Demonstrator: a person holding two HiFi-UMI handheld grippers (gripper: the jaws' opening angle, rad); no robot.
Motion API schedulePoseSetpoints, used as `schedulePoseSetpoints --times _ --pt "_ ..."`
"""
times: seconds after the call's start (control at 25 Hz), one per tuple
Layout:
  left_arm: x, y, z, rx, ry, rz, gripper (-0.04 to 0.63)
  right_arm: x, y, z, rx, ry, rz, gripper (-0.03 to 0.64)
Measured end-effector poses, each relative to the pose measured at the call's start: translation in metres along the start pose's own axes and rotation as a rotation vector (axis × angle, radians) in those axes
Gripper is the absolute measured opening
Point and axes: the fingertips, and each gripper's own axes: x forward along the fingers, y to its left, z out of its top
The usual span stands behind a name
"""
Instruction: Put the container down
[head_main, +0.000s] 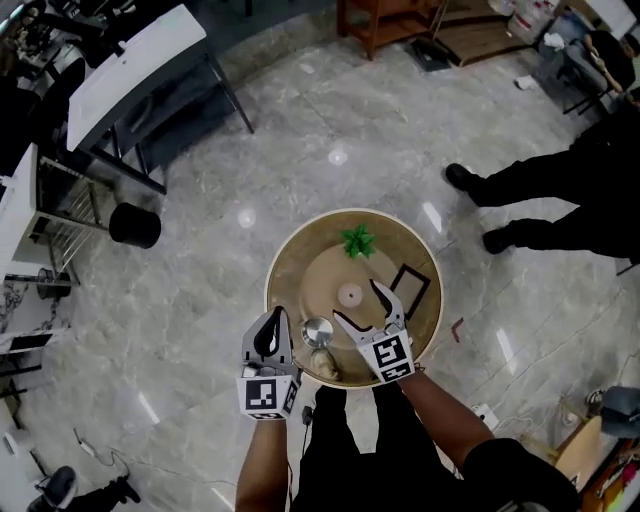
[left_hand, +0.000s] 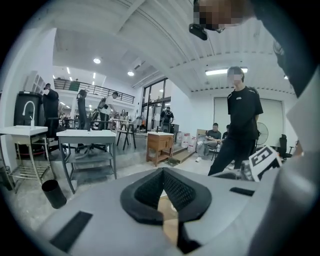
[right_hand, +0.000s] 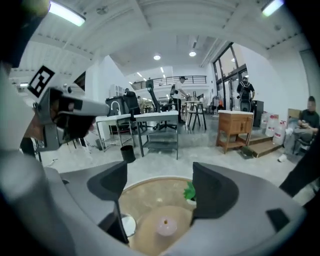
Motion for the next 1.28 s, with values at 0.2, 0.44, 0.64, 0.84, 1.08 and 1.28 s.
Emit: schedulePoseSetpoints --times 0.2,0.44,0.64,0.84,1.08,1.28 --pt "-0.011 -0.021 0.043 0.011 -0.022 -0.018 0.000 -0.057 -0.009 0.101 -0.069 -0.125 0.006 0.340" --pt "-0.034 -0.049 0.082 0.033 -0.070 -0.062 0.000 -0.123 -0.006 0.169 -0.119 -0.232 -0.028 0.227" --pt "-0.050 -0.069 0.109 0.067 -0.111 -0.092 0.000 -0.165 -0.013 0.208 -0.126 -0.320 -0.089 0.156" --pt "-0.060 -0.087 0.133 0.115 -0.149 -0.119 0.000 -0.196 -0.012 0.228 -0.171 -0.376 -0.115 0.110" --pt "-0.071 -0.087 0.149 0.128 -0.176 -0.105 0.000 -0.213 -0.005 0.244 -0.206 -0.409 -0.135 0.000" --pt "-0.072 -0.076 0.157 0.127 -0.184 -0.084 0.000 -0.212 0.000 0.260 -0.231 -0.443 -0.121 -0.002"
